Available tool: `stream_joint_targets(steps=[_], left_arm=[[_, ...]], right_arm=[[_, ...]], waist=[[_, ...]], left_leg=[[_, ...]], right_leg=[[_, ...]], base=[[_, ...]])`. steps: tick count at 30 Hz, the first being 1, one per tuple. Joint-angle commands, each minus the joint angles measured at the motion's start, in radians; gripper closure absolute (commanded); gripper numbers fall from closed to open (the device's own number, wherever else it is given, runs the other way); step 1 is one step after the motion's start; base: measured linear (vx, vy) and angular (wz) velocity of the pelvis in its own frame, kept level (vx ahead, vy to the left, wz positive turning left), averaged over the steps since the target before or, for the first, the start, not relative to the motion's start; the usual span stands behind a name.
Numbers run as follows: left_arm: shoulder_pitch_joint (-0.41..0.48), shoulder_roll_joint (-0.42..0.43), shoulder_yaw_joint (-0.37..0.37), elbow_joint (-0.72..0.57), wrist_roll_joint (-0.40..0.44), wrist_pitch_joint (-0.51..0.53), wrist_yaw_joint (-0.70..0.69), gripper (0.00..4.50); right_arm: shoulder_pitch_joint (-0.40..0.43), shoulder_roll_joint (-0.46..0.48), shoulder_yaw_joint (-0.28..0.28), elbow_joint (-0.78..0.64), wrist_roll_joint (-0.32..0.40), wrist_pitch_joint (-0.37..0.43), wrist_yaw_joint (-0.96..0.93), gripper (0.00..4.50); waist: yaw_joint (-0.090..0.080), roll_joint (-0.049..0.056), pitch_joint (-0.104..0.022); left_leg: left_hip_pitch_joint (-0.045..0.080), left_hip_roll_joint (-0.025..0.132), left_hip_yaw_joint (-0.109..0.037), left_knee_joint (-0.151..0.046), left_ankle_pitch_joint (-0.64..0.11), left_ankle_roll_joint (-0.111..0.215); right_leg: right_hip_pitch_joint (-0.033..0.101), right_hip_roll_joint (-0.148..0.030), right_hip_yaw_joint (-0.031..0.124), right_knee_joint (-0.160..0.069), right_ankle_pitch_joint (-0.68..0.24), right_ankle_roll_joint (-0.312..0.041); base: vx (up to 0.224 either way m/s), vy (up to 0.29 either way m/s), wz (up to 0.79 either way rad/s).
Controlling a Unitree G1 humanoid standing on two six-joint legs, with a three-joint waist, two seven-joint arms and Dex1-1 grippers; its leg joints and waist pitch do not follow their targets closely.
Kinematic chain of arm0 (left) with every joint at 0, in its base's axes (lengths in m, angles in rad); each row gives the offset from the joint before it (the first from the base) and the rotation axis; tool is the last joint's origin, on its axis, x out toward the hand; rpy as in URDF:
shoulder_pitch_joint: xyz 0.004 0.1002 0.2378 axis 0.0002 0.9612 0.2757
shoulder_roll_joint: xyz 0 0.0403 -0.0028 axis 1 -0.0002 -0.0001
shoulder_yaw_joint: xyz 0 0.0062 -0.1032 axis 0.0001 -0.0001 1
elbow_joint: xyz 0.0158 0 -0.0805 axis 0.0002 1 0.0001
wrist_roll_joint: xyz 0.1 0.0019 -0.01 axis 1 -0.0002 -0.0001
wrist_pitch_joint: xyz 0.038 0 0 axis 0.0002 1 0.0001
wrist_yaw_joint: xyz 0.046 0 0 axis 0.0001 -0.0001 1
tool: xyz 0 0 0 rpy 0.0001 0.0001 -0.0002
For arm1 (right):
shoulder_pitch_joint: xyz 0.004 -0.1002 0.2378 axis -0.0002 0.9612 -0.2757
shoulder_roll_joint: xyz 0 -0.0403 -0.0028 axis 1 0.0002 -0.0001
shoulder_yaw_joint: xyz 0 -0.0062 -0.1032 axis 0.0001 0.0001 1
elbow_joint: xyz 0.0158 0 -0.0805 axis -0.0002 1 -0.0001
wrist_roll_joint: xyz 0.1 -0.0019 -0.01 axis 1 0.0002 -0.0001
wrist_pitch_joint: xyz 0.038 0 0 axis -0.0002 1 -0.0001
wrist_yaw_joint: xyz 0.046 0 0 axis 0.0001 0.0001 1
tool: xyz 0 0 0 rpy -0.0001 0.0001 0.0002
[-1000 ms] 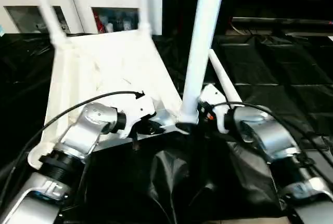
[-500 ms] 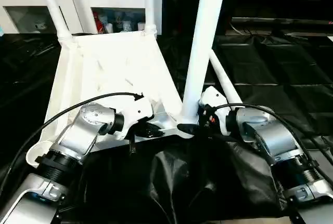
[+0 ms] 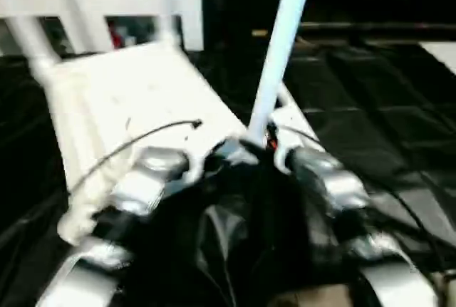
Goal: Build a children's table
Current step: Insert table leg to table base
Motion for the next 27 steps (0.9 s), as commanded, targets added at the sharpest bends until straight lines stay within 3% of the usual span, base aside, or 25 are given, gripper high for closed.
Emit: stream_joint_targets(steps=[1, 3, 4, 7, 12, 15, 17, 20, 24, 25, 27], left_arm=[[-0.047, -0.040, 0.019, -0.007, -0.002, -0.012, 0.078, 4.50], [-0.044, -0.048, -0.005, -0.001, 0.024, -0.034, 0.091, 4.50], [-0.042, -0.048, -0.014, 0.002, 0.036, -0.050, 0.095, 4.50], [-0.041, -0.049, -0.010, -0.003, 0.029, -0.056, 0.089, 4.50], [-0.023, -0.020, -0.030, -0.026, 0.002, -0.119, 0.001, 4.50], [-0.001, 0.011, -0.043, -0.042, -0.012, -0.179, -0.071, 4.50], [0.010, 0.030, -0.050, -0.046, -0.015, -0.203, -0.107, 4.50], [0.035, 0.077, -0.059, -0.063, -0.029, -0.240, -0.184, 4.50], [0.065, 0.129, -0.060, -0.096, -0.067, -0.293, -0.291, 4.50], [0.068, 0.139, -0.059, -0.099, -0.073, -0.293, -0.308, 4.50], [0.076, 0.159, -0.057, -0.102, -0.084, -0.317, -0.349, 4.50]], right_arm=[[-0.006, 0.088, 0.044, 0.052, 0.023, -0.002, 0.010, 1.74], [-0.024, 0.105, 0.053, 0.094, 0.002, -0.033, -0.004, 1.74], [-0.034, 0.114, 0.046, 0.117, -0.002, -0.051, -0.003, 1.39], [-0.044, 0.121, 0.036, 0.130, 0.001, -0.062, 0.016, 1.02], [-0.056, 0.095, 0.074, 0.132, -0.041, -0.109, 0.023, 0.72], [-0.033, 0.064, 0.089, 0.063, -0.043, -0.098, 0.082, 0.72], [-0.013, 0.038, 0.103, 0.013, -0.043, -0.084, 0.133, 0.72], [0.064, -0.073, 0.163, -0.142, -0.041, -0.045, 0.293, 0.72], [0.133, -0.193, 0.191, -0.280, -0.014, -0.023, 0.441, 0.72], [0.141, -0.212, 0.193, -0.299, -0.008, -0.017, 0.463, 0.72], [0.158, -0.250, 0.196, -0.342, 0.000, -0.006, 0.504, 0.72]], waist=[[0.004, -0.002, -0.072], [0.006, -0.003, -0.075], [0.005, -0.007, -0.075], [0.006, -0.006, -0.074], [0.003, -0.003, -0.073], [0.002, -0.004, -0.073], [0.005, 0.001, -0.073], [0.018, -0.001, -0.075], [0.029, -0.004, -0.071], [0.032, 0.018, -0.071], [0.030, 0.006, -0.068]], left_leg=[[0.029, 0.052, -0.030, -0.065, -0.226, -0.002], [0.028, 0.053, -0.030, -0.064, -0.209, 0.007], [0.026, 0.052, -0.029, -0.063, -0.195, 0.018], [0.028, 0.053, -0.027, -0.063, -0.194, 0.027], [0.028, 0.053, -0.028, -0.064, -0.211, 0.024], [0.022, 0.053, -0.031, -0.067, -0.210, 0.026], [0.029, 0.054, -0.030, -0.065, -0.210, 0.029], [0.031, 0.057, -0.027, -0.064, -0.187, 0.042], [0.033, 0.059, -0.026, -0.066, -0.213, 0.043], [0.036, 0.059, -0.028, -0.065, -0.226, 0.033], [0.041, 0.058, -0.027, -0.068, -0.273, 0.011]], right_leg=[[0.041, -0.083, 0.044, -0.083, -0.237, -0.202], [0.043, -0.083, 0.042, -0.077, -0.202, -0.206], [0.046, -0.083, 0.042, -0.075, -0.176, -0.210], [0.045, -0.083, 0.042, -0.075, -0.170, -0.213], [0.043, -0.083, 0.042, -0.077, -0.194, -0.212], [0.049, -0.083, 0.041, -0.075, -0.191, -0.205], [0.045, -0.079, 0.041, -0.075, -0.169, -0.209], [0.047, -0.080, 0.042, -0.068, -0.116, -0.213], [0.043, -0.081, 0.045, -0.073, -0.164, -0.206], [0.039, -0.081, 0.045, -0.074, -0.180, -0.208], [0.037, -0.077, 0.045, -0.081, -0.228, -0.202]], base=[[0.000, 0.000, 0.00], [0.000, 0.000, 0.00], [0.000, 0.000, 0.00], [0.000, 0.000, 0.00], [0.000, 0.000, 0.00], [0.000, 0.000, 0.00], [0.000, 0.000, 0.00], [0.000, 0.000, 0.00], [0.000, 0.000, 0.00], [0.000, 0.000, 0.00], [0.000, 0.000, 0.00]])
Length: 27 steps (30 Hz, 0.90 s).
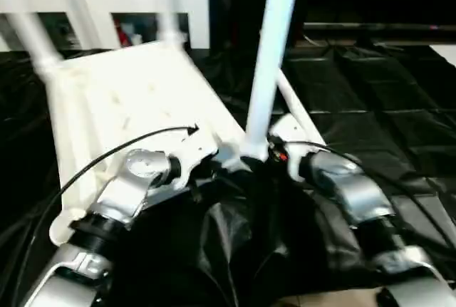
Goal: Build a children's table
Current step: Insert table leg to table base
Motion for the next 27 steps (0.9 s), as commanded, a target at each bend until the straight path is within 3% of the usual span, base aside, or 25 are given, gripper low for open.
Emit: stream_joint_targets(steps=[1, 9, 14, 20, 27], left_arm=[[-0.001, 0.000, -0.012, -0.066, -0.052, -0.062, -0.065, 4.50], [0.022, 0.064, -0.017, -0.089, -0.085, -0.078, -0.188, 4.50], [0.023, 0.070, -0.016, -0.084, -0.087, -0.083, -0.201, 4.50], [0.022, 0.074, -0.014, -0.084, -0.091, -0.082, -0.205, 4.50], [0.017, 0.056, -0.008, -0.075, -0.093, -0.062, -0.186, 4.50]], right_arm=[[0.014, -0.023, 0.031, -0.075, 0.028, 0.015, 0.076, 0.72], [0.058, -0.106, 0.058, -0.159, 0.045, 0.039, 0.199, 0.72], [0.062, -0.100, 0.060, -0.162, 0.050, 0.053, 0.195, 0.99], [0.065, -0.095, 0.064, -0.169, 0.057, 0.068, 0.196, 1.63], [0.075, -0.036, 0.041, -0.137, 0.072, 0.086, 0.136, 1.74]], waist=[[0.001, 0.004, -0.069], [0.002, 0.003, -0.072], [0.004, 0.002, -0.072], [0.007, 0.004, -0.074], [0.003, 0.006, -0.072]], left_leg=[[0.042, 0.058, -0.028, -0.068, -0.277, 0.007], [0.036, 0.060, -0.031, -0.069, -0.257, 0.011], [0.037, 0.058, -0.030, -0.067, -0.248, 0.010], [0.037, 0.058, -0.029, -0.066, -0.237, 0.010], [0.038, 0.058, -0.032, -0.069, -0.267, -0.004]], right_leg=[[0.038, -0.079, 0.047, -0.081, -0.240, -0.198], [0.041, -0.080, 0.045, -0.073, -0.219, -0.207], [0.040, -0.080, 0.045, -0.073, -0.216, -0.209], [0.041, -0.080, 0.044, -0.070, -0.195, -0.213], [0.040, -0.080, 0.044, -0.074, -0.229, -0.208]], base=[[0.000, 0.000, 0.00], [0.000, 0.000, 0.00], [0.000, 0.000, 0.00], [0.000, 0.000, 0.00], [0.000, 0.000, 0.00]])
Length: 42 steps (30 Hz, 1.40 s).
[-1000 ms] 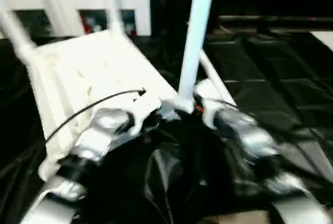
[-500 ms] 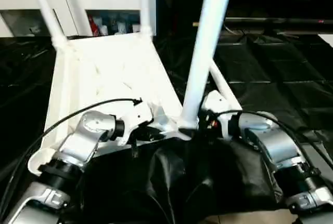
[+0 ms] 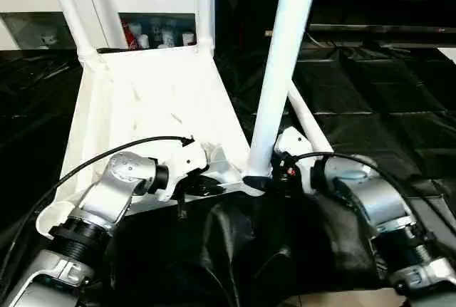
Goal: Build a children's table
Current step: Insert table leg to table base
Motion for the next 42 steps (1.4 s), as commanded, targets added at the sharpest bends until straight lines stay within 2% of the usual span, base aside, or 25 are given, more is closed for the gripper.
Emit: stream_joint_targets(steps=[1, 3, 4, 5, 6, 7, 8, 10, 12, 13, 15, 17, 19, 21, 24, 25, 26, 29, 30, 32, 35, 36, 37, 38, 42], left_arm=[[-0.024, -0.035, 0.003, -0.036, -0.034, -0.010, 0.003, 4.50], [-0.036, -0.055, 0.012, -0.021, -0.024, 0.024, 0.050, 4.50], [-0.077, -0.106, 0.032, 0.024, 0.005, 0.090, 0.166, 4.50], [-0.077, -0.106, 0.032, 0.024, 0.005, 0.090, 0.166, 4.50], [-0.132, -0.169, 0.065, 0.086, 0.032, 0.152, 0.309, 4.50], [-0.132, -0.169, 0.065, 0.086, 0.032, 0.152, 0.309, 4.50], [-0.167, -0.211, 0.087, 0.125, 0.034, 0.182, 0.383, 4.50], [-0.209, -0.265, 0.108, 0.168, 0.029, 0.202, 0.456, 4.50], [-0.222, -0.282, 0.112, 0.180, 0.027, 0.206, 0.477, 4.50], [-0.232, -0.301, 0.111, 0.186, 0.027, 0.204, 0.491, 4.50], [-0.237, -0.323, 0.091, 0.180, 0.036, 0.188, 0.488, 4.50], [-0.236, -0.329, 0.080, 0.177, 0.045, 0.178, 0.484, 4.50], [-0.230, -0.326, 0.061, 0.168, 0.057, 0.160, 0.468, 4.50], [-0.226, -0.326, 0.056, 0.164, 0.056, 0.158, 0.461, 4.50], [-0.205, -0.308, 0.047, 0.140, 0.046, 0.148, 0.426, 4.50], [-0.193, -0.293, 0.046, 0.126, 0.040, 0.141, 0.404, 4.50], [-0.183, -0.279, 0.044, 0.117, 0.036, 0.126, 0.385, 4.50], [-0.155, -0.231, 0.040, 0.098, 0.029, 0.085, 0.332, 4.50], [-0.149, -0.223, 0.040, 0.095, 0.029, 0.076, 0.321, 4.50], [-0.132, -0.195, 0.043, 0.081, 0.024, 0.066, 0.283, 4.50], [-0.118, -0.173, 0.050, 0.063, 0.009, 0.069, 0.245, 4.50], [-0.102, -0.142, 0.053, 0.037, -0.013, 0.062, 0.189, 4.50], [-0.095, -0.128, 0.053, 0.024, -0.023, 0.058, 0.163, 4.50], [-0.088, -0.116, 0.052, 0.011, -0.032, 0.051, 0.138, 4.50], [-0.058, -0.080, 0.037, -0.042, -0.062, 0.039, 0.048, 4.50]], right_arm=[[0.003, 0.030, 0.002, 0.020, 0.017, 0.018, -0.034, 1.74], [-0.006, 0.061, -0.013, 0.053, 0.012, 0.021, -0.088, 1.74], [-0.032, 0.129, -0.048, 0.126, 0.001, 0.022, -0.210, 1.74], [-0.032, 0.129, -0.048, 0.126, 0.001, 0.022, -0.210, 1.75], [-0.069, 0.201, -0.085, 0.201, -0.005, 0.032, -0.338, 1.75], [-0.069, 0.201, -0.085, 0.201, -0.005, 0.032, -0.338, 1.75], [-0.099, 0.247, -0.105, 0.252, -0.009, 0.026, -0.420, 1.75], [-0.145, 0.308, -0.133, 0.321, -0.003, 0.010, -0.510, 1.75], [-0.160, 0.328, -0.142, 0.343, 0.000, 0.003, -0.536, 1.75], [-0.181, 0.347, -0.143, 0.370, -0.007, -0.011, -0.571, 1.75], [-0.214, 0.379, -0.146, 0.412, -0.012, -0.040, -0.597, 1.75], [-0.226, 0.391, -0.152, 0.428, -0.018, -0.050, -0.604, 1.05], [-0.235, 0.400, -0.160, 0.441, -0.021, -0.055, -0.595, 1.03], [-0.240, 0.404, -0.167, 0.448, -0.017, -0.056, -0.590, 0.71], [-0.235, 0.390, -0.161, 0.433, -0.019, -0.056, -0.566, 0.52], [-0.227, 0.372, -0.151, 0.414, -0.024, -0.053, -0.546, 0.39], [-0.219, 0.358, -0.143, 0.398, -0.028, -0.054, -0.532, 0.25], [-0.196, 0.305, -0.120, 0.353, -0.042, -0.057, -0.474, 0.05], [-0.190, 0.296, -0.118, 0.342, -0.046, -0.056, -0.460, 0.05], [-0.166, 0.255, -0.105, 0.294, -0.051, -0.048, -0.413, 0.05], [-0.147, 0.218, -0.095, 0.253, -0.054, -0.046, -0.370, 0.05], [-0.127, 0.164, -0.080, 0.205, -0.048, -0.044, -0.292, 0.05], [-0.116, 0.133, -0.066, 0.182, -0.047, -0.052, -0.241, 0.05], [-0.107, 0.105, -0.052, 0.160, -0.044, -0.055, -0.196, 0.05], [-0.080, 0.029, -0.013, 0.090, -0.017, -0.038, -0.056, 0.05]], waist=[[-0.003, 0.004, -0.072], [-0.010, 0.005, -0.068], [-0.013, -0.006, -0.069], [-0.015, -0.003, -0.068], [-0.021, -0.003, -0.064], [-0.024, 0.000, -0.061], [-0.028, -0.003, -0.065], [-0.035, 0.003, -0.067], [-0.036, -0.001, -0.070], [-0.038, 0.001, -0.072], [-0.037, 0.003, -0.073], [-0.036, 0.002, -0.075], [-0.033, 0.000, -0.077], [-0.033, 0.001, -0.078], [-0.034, 0.003, -0.076], [-0.034, 0.003, -0.075], [-0.037, -0.004, -0.074], [-0.034, 0.000, -0.074], [-0.032, 0.004, -0.072], [-0.028, 0.005, -0.072], [-0.026, 0.006, -0.070], [-0.021, 0.000, -0.070], [-0.022, -0.005, -0.069], [-0.017, -0.001, -0.070], [-0.010, -0.003, -0.067]], left_leg=[[0.038, 0.058, -0.031, -0.069, -0.269, -0.006], [0.038, 0.055, -0.032, -0.071, -0.294, -0.016], [0.038, 0.056, -0.030, -0.070, -0.296, -0.021], [0.040, 0.054, -0.031, -0.069, -0.298, -0.024], [0.041, 0.051, -0.033, -0.068, -0.321, -0.039], [0.044, 0.052, -0.036, -0.070, -0.337, -0.047], [0.044, 0.050, -0.039, -0.068, -0.350, -0.053], [0.040, 0.049, -0.043, -0.070, -0.348, -0.055], [0.035, 0.049, -0.041, -0.071, -0.328, -0.040], [0.035, 0.047, -0.037, -0.068, -0.310, -0.028], [0.034, 0.047, -0.036, -0.066, -0.300, -0.023], [0.032, 0.047, -0.034, -0.065, -0.277, -0.013], [0.030, 0.048, -0.032, -0.063, -0.244, 0.005], [0.029, 0.049, -0.032, -0.063, -0.222, 0.014], [0.032, 0.050, -0.031, -0.065, -0.237, 0.015], [0.033, 0.050, -0.031, -0.066, -0.247, 0.013], [0.031, 0.051, -0.032, -0.067, -0.258, 0.011], [0.031, 0.051, -0.032, -0.067, -0.264, 0.012], [0.037, 0.053, -0.031, -0.067, -0.279, 0.006], [0.038, 0.053, -0.032, -0.069, -0.277, 0.002], [0.040, 0.054, -0.030, -0.070, -0.292, -0.005], [0.038, 0.055, -0.033, -0.071, -0.293, -0.006], [0.037, 0.056, -0.031, -0.071, -0.288, -0.002], [0.038, 0.056, -0.030, -0.070, -0.281, 0.003], [0.038, 0.056, -0.028, -0.069, -0.277, 0.013]], right_leg=[[0.038, -0.081, 0.044, -0.075, -0.232, -0.208], [0.035, -0.081, 0.044, -0.081, -0.279, -0.202], [0.035, -0.081, 0.044, -0.081, -0.291, -0.198], [0.033, -0.083, 0.045, -0.080, -0.307, -0.199], [0.030, -0.084, 0.044, -0.088, -0.385, -0.182], [0.025, -0.084, 0.043, -0.091, -0.411, -0.180], [0.030, -0.087, 0.040, -0.094, -0.438, -0.166], [0.032, -0.087, 0.039, -0.095, -0.419, -0.163], [0.037, -0.084, 0.039, -0.094, -0.365, -0.163], [0.035, -0.082, 0.041, -0.092, -0.323, -0.177], [0.036, -0.083, 0.041, -0.090, -0.305, -0.184], [0.038, -0.083, 0.042, -0.087, -0.270, -0.194], [0.042, -0.082, 0.042, -0.083, -0.227, -0.197], [0.045, -0.080, 0.041, -0.078, -0.188, -0.208], [0.044, -0.079, 0.040, -0.078, -0.189, -0.220], [0.043, -0.079, 0.040, -0.080, -0.200, -0.219], [0.045, -0.080, 0.040, -0.081, -0.219, -0.215], [0.044, -0.082, 0.041, -0.082, -0.243, -0.203], [0.038, -0.079, 0.043, -0.086, -0.254, -0.199], [0.039, -0.079, 0.043, -0.084, -0.253, -0.199], [0.034, -0.079, 0.045, -0.085, -0.266, -0.199], [0.040, -0.081, 0.043, -0.083, -0.280, -0.193], [0.040, -0.081, 0.045, -0.084, -0.277, -0.191], [0.038, -0.080, 0.045, -0.084, -0.274, -0.187], [0.035, -0.081, 0.046, -0.085, -0.289, -0.187]], base=[[0.000, 0.000, 0.00], [0.000, 0.000, 0.00], [0.000, 0.000, 0.00], [0.000, 0.000, 0.00], [0.000, 0.000, 0.00], [0.000, 0.000, 0.00], [0.000, 0.000, 0.00], [0.000, 0.000, 0.00], [0.000, 0.000, 0.00], [0.000, 0.000, 0.00], [0.000, 0.000, 0.00], [0.000, 0.000, 0.00], [0.000, 0.000, 0.00], [0.000, 0.000, 0.00], [0.000, 0.000, 0.00], [0.000, 0.000, 0.00], [0.000, 0.000, 0.00], [0.000, 0.000, 0.00], [0.000, 0.000, 0.00], [0.000, 0.000, 0.00], [0.000, 0.000, 0.00], [0.000, 0.000, 0.00], [0.000, 0.000, 0.00], [0.000, 0.000, 0.00], [0.000, 0.000, 0.00]])
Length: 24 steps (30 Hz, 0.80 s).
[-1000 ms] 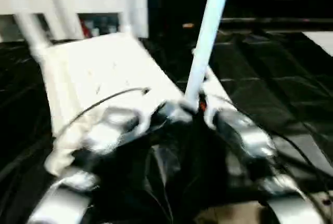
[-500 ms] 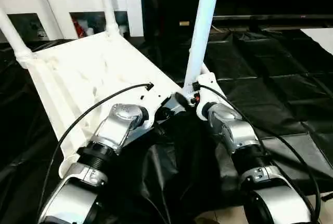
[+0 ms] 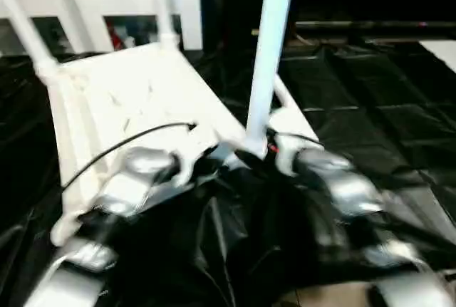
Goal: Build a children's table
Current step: Insert table leg to table base
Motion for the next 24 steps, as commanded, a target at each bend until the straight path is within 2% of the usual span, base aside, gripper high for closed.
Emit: stream_joint_targets(steps=[1, 2, 4, 6, 10, 13, 22, 23, 24], left_arm=[[-0.012, -0.008, -0.007, -0.091, -0.068, -0.058, -0.074, 4.50], [-0.006, 0.000, -0.013, -0.100, -0.071, -0.062, -0.091, 4.50], [0.005, 0.014, -0.025, -0.115, -0.071, -0.064, -0.115, 4.50], [0.012, 0.023, -0.033, -0.124, -0.073, -0.062, -0.131, 4.50], [0.019, 0.029, -0.036, -0.136, -0.079, -0.055, -0.149, 4.50], [0.023, 0.033, -0.038, -0.139, -0.074, -0.050, -0.153, 4.50], [0.021, 0.037, -0.038, -0.137, -0.076, -0.045, -0.151, 4.50], [0.021, 0.037, -0.037, -0.135, -0.076, -0.044, -0.151, 4.50], [0.021, 0.037, -0.037, -0.135, -0.076, -0.043, -0.150, 4.50]], right_arm=[[0.013, -0.020, 0.025, -0.047, 0.025, 0.011, 0.066, 0.05], [0.019, -0.036, 0.034, -0.062, 0.030, 0.015, 0.092, 0.05], [0.028, -0.059, 0.045, -0.079, 0.036, 0.016, 0.131, 0.05], [0.034, -0.071, 0.051, -0.088, 0.042, 0.022, 0.156, 0.05], [0.042, -0.078, 0.059, -0.101, 0.047, 0.030, 0.190, 0.05], [0.042, -0.071, 0.063, -0.101, 0.053, 0.043, 0.187, 0.37], [0.042, -0.053, 0.059, -0.096, 0.057, 0.053, 0.181, 0.87], [0.044, -0.051, 0.060, -0.097, 0.058, 0.054, 0.178, 0.87], [0.045, -0.050, 0.061, -0.098, 0.060, 0.055, 0.176, 1.11]], waist=[[0.001, -0.002, -0.069], [0.002, -0.001, -0.069], [0.005, -0.003, -0.069], [0.008, -0.002, -0.068], [0.013, -0.004, -0.068], [0.012, -0.007, -0.068], [0.012, -0.005, -0.070], [0.013, -0.002, -0.070], [0.013, -0.004, -0.070]], left_leg=[[0.035, 0.058, -0.028, -0.070, -0.279, 0.013], [0.038, 0.059, -0.027, -0.070, -0.281, 0.012], [0.041, 0.059, -0.026, -0.070, -0.286, 0.008], [0.036, 0.059, -0.028, -0.071, -0.283, 0.007], [0.036, 0.058, -0.028, -0.071, -0.289, 0.004], [0.035, 0.057, -0.030, -0.072, -0.293, -0.002], [0.035, 0.056, -0.027, -0.069, -0.271, 0.002], [0.036, 0.056, -0.028, -0.069, -0.273, 0.002], [0.034, 0.057, -0.029, -0.070, -0.271, 0.000]], right_leg=[[0.038, -0.081, 0.046, -0.082, -0.300, -0.185], [0.032, -0.080, 0.047, -0.084, -0.305, -0.186], [0.029, -0.079, 0.048, -0.084, -0.304, -0.188], [0.033, -0.080, 0.046, -0.082, -0.303, -0.189], [0.033, -0.081, 0.047, -0.084, -0.335, -0.176], [0.032, -0.081, 0.046, -0.085, -0.355, -0.169], [0.033, -0.081, 0.047, -0.083, -0.320, -0.177], [0.032, -0.081, 0.046, -0.083, -0.324, -0.177], [0.034, -0.080, 0.045, -0.081, -0.319, -0.176]], base=[[0.000, 0.000, 0.00], [0.000, 0.000, 0.00], [0.000, 0.000, 0.00], [0.000, 0.000, 0.00], [0.000, 0.000, 0.00], [0.000, 0.000, 0.00], [0.000, 0.000, 0.00], [0.000, 0.000, 0.00], [0.000, 0.000, 0.00]])
